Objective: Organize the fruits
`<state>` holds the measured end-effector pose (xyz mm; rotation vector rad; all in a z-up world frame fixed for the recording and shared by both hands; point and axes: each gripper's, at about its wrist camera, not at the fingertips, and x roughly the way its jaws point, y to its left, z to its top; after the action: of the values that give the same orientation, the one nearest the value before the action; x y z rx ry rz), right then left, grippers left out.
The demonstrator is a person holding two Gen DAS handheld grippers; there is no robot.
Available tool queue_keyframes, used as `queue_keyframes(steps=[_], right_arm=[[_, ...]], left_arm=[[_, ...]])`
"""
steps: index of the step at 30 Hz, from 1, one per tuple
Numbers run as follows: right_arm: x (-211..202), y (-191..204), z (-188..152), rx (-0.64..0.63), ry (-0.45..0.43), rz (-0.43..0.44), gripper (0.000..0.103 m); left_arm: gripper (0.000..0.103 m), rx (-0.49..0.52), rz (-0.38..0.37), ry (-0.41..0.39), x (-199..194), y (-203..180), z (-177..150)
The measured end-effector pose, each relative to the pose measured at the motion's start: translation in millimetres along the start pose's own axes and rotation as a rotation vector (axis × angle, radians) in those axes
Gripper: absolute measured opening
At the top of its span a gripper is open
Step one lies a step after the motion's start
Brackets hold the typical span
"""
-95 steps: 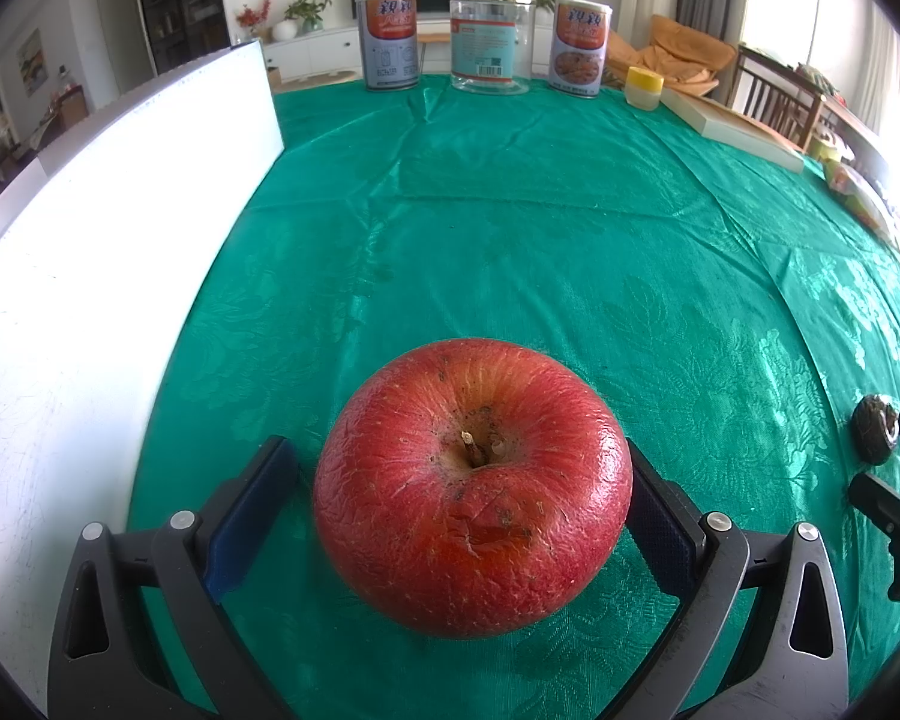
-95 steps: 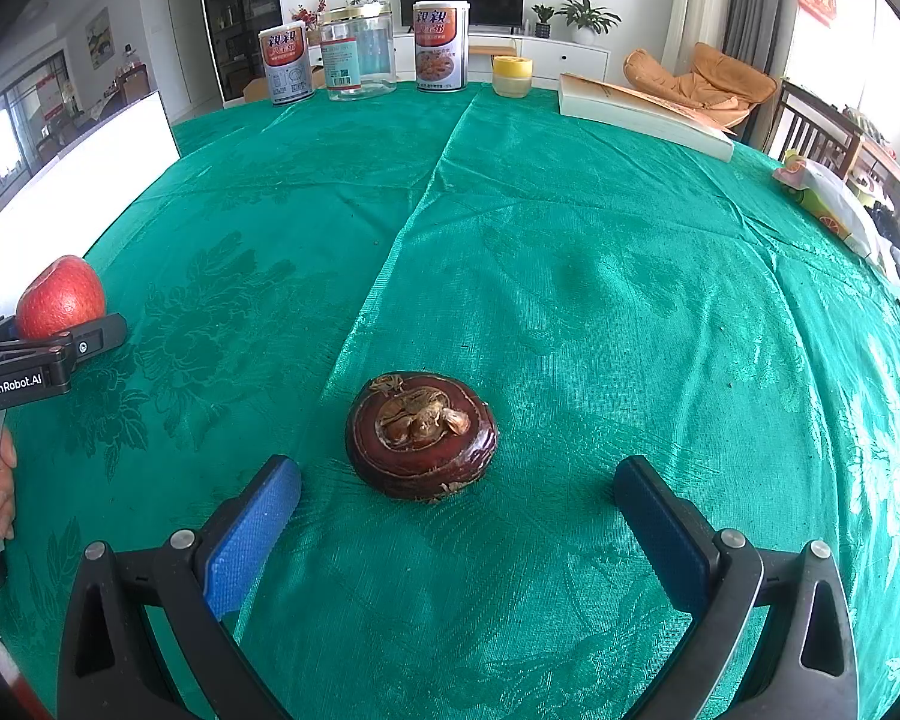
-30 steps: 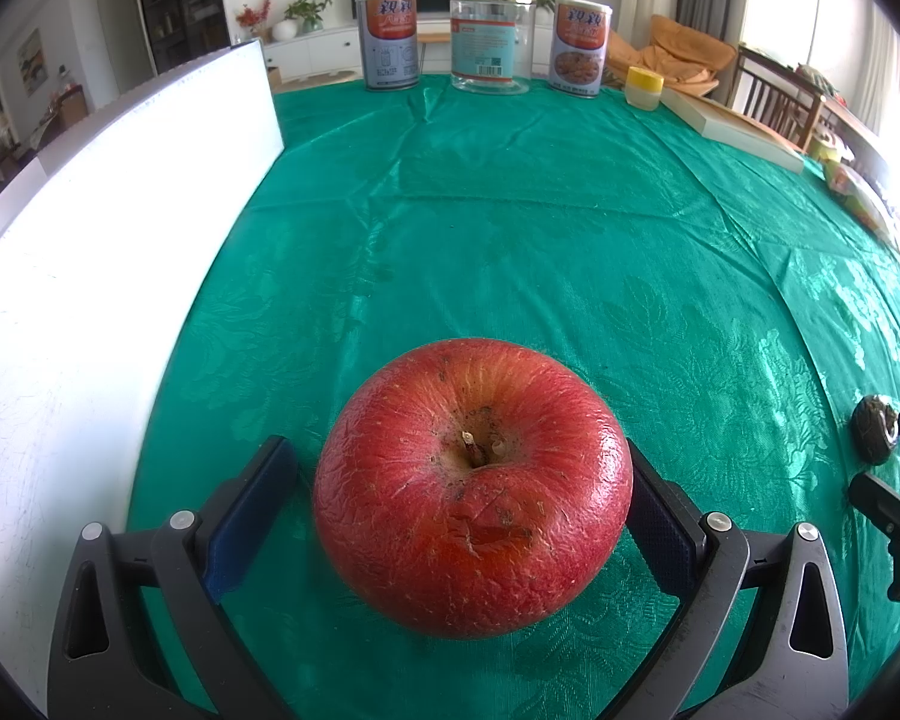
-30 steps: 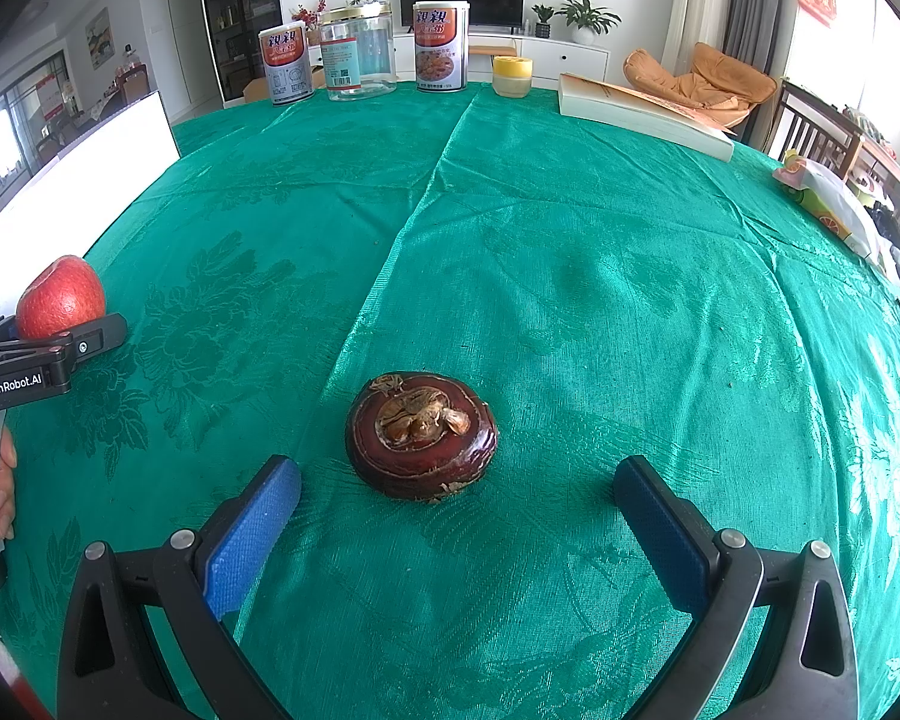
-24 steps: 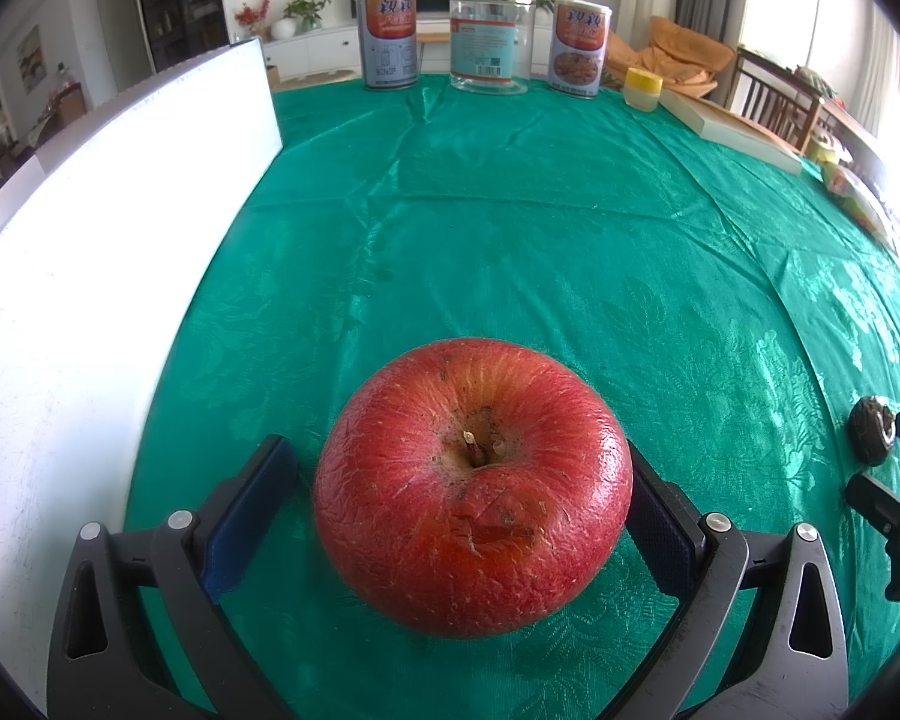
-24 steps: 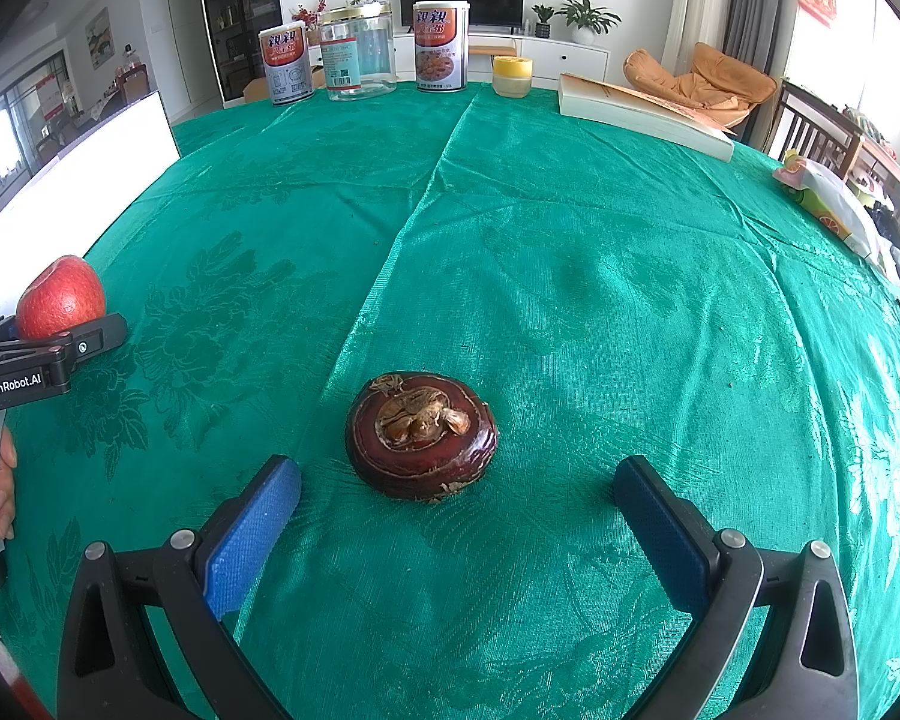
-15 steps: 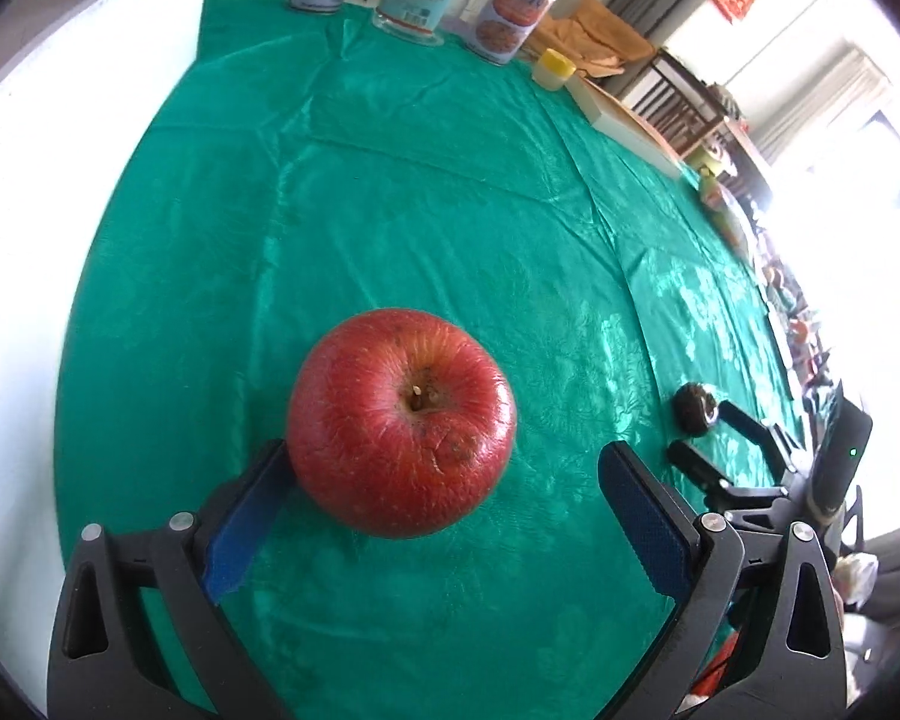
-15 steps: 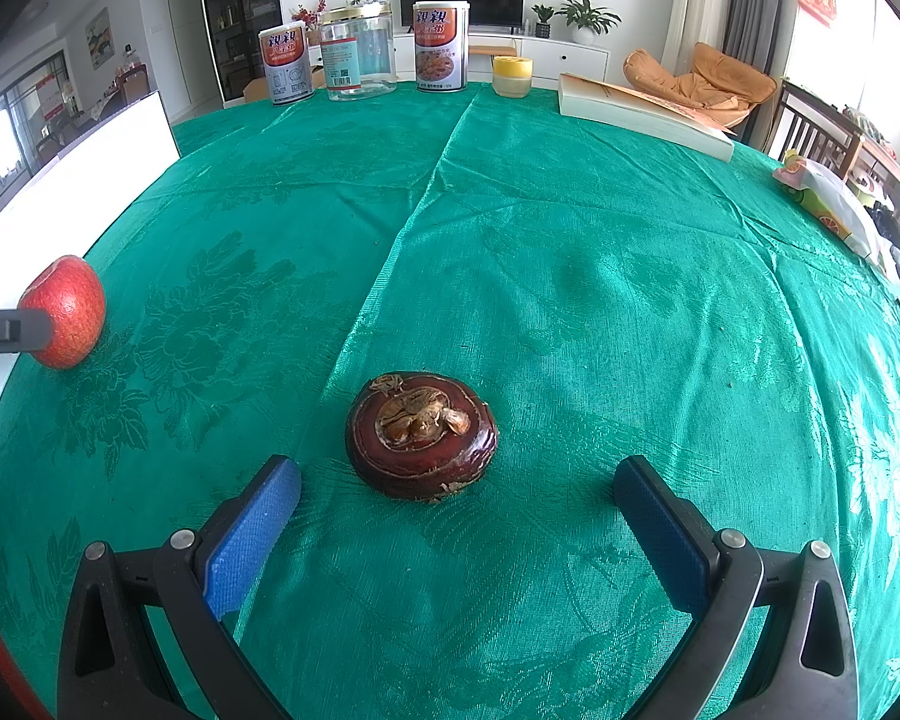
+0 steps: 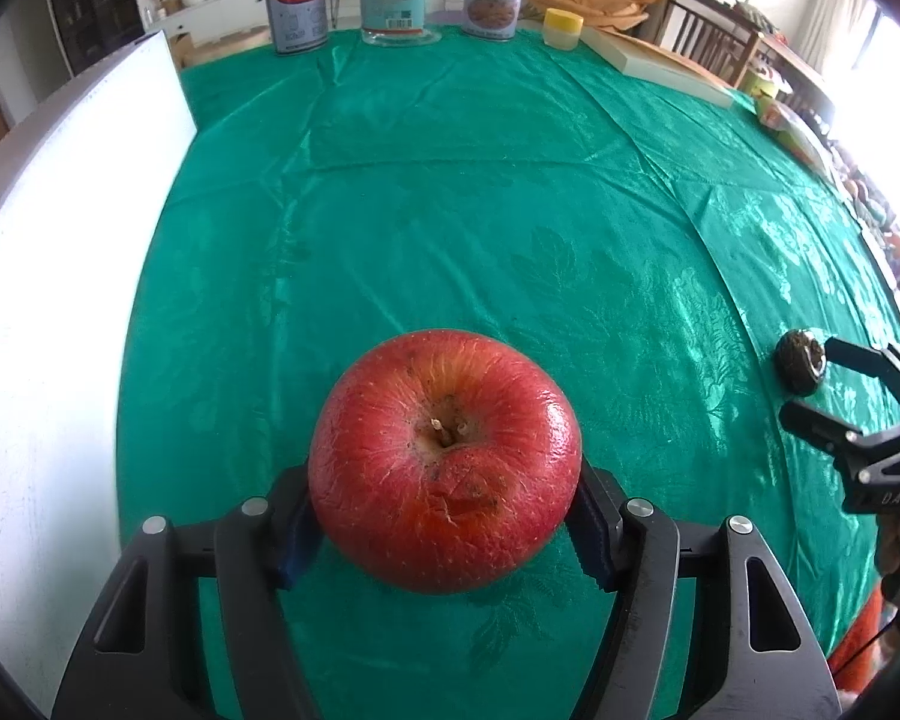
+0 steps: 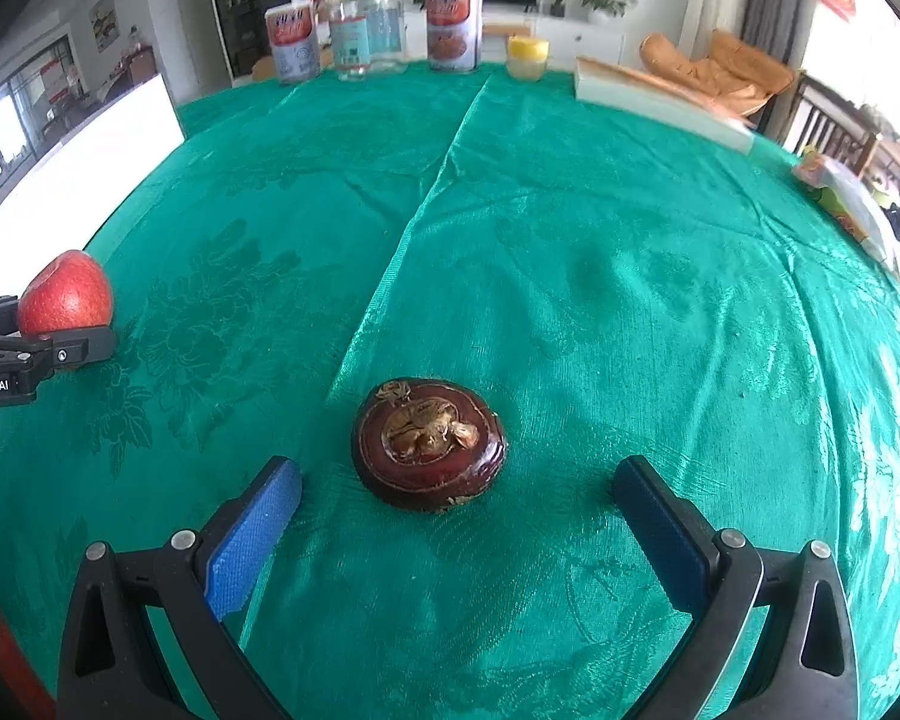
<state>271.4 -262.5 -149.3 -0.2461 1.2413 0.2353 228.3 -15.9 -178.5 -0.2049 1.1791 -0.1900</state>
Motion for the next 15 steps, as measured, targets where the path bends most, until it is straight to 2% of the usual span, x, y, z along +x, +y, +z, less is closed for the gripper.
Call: queue_keyframes(steps=[3,4,5,8,9,10,13,15], right_arm=[[-9.7,-17.1,27.3,0.082,0.102,0.109,0.097],[-8.1,-18.0,34.9,0.084,0.150,0.108,0.097],[-5.8,-17.2,40.6,0.079,0.190,0.096,0.092],[4.9,-9.7,47.7,0.055,0.265,0.075,0.080],[10.5,-7.5,47.9,0.057,0.290,0.069,0.079],[15.4,-5.6,47.8,0.064,0.302,0.066,0.073],[18.3,4.6,48.2,0.029,0.296,0.031,0.045],[12.2,11.2,50.5,0.031,0.288,0.033,0.045]], left_arm=[[0.069,-0.019,-0.010,0.011,-8.6,3.4,1.9],[0.069,-0.036,-0.020,0.016,-11.6,5.1,3.1],[0.069,-0.054,-0.032,0.020,-15.0,6.7,4.5],[0.069,-0.085,-0.055,0.021,-25.8,7.9,7.6],[0.069,-0.086,-0.055,0.019,-29.1,7.7,7.7],[0.069,-0.085,-0.053,0.017,-32.3,7.3,7.1],[0.069,-0.091,-0.062,0.017,-42.1,8.6,3.3],[0.069,-0.116,-0.098,0.003,-57.3,14.7,1.3]])
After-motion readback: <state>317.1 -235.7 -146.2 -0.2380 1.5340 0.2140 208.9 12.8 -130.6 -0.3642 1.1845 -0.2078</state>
